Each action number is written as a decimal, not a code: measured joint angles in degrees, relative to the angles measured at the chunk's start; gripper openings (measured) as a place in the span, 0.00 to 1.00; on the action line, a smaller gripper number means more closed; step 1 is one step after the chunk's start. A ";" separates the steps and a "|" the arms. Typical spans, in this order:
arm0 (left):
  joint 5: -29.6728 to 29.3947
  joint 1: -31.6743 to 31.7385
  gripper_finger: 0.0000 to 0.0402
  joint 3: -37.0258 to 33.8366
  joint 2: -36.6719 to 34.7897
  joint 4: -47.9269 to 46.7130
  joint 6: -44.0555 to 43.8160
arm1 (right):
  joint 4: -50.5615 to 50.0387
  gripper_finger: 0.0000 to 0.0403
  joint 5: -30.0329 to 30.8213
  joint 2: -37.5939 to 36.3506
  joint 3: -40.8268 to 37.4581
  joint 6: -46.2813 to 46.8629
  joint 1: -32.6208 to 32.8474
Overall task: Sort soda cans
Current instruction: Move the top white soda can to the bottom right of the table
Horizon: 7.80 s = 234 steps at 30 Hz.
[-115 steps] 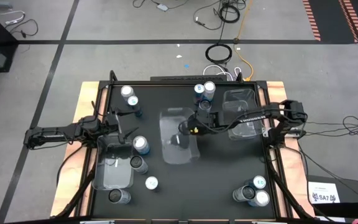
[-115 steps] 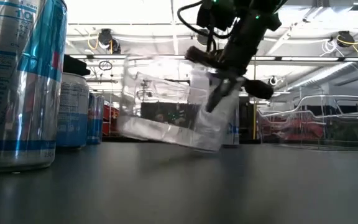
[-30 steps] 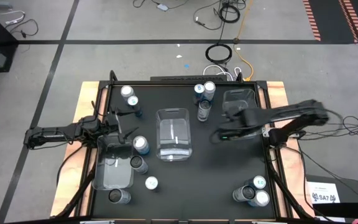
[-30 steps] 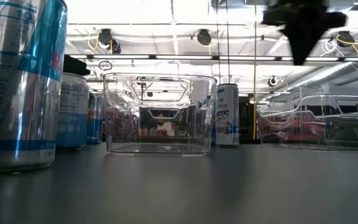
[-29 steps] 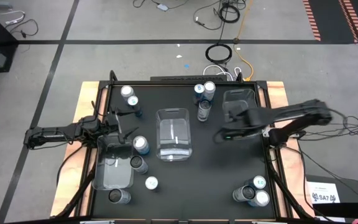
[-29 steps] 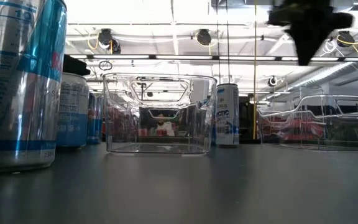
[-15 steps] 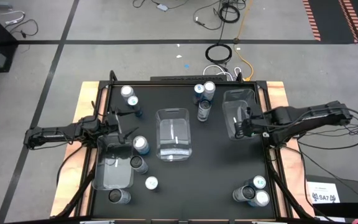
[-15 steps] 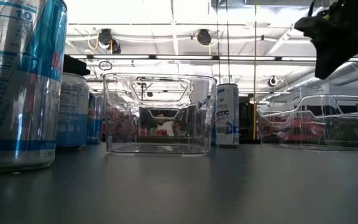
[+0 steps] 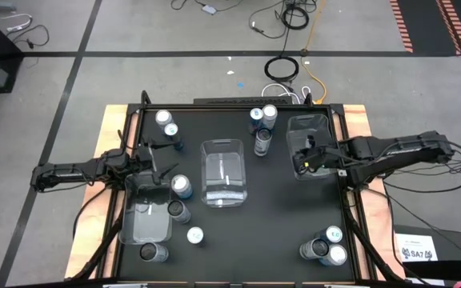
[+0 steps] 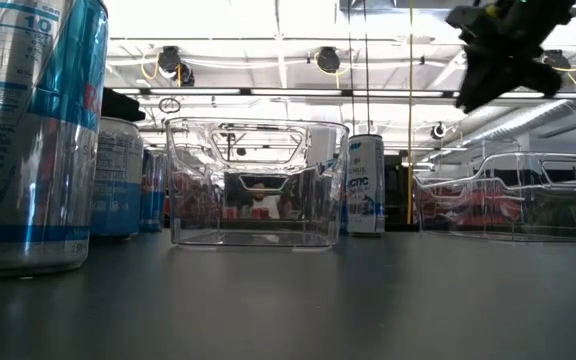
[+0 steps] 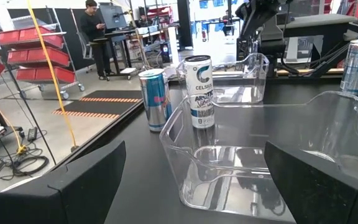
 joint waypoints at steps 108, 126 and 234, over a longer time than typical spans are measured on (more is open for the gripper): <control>0.00 -0.01 0.97 -0.02 -0.02 0.02 0.00 | -1.53 0.87 -22.04 38.85 30.83 -27.58 -25.57; 0.00 -0.01 0.97 -0.02 -0.02 0.02 0.00 | -2.64 0.61 -22.45 43.35 30.84 -25.74 -25.57; -0.11 -0.01 0.97 -0.02 -0.02 0.08 -0.24 | -33.35 0.80 -18.00 43.77 30.75 67.25 36.31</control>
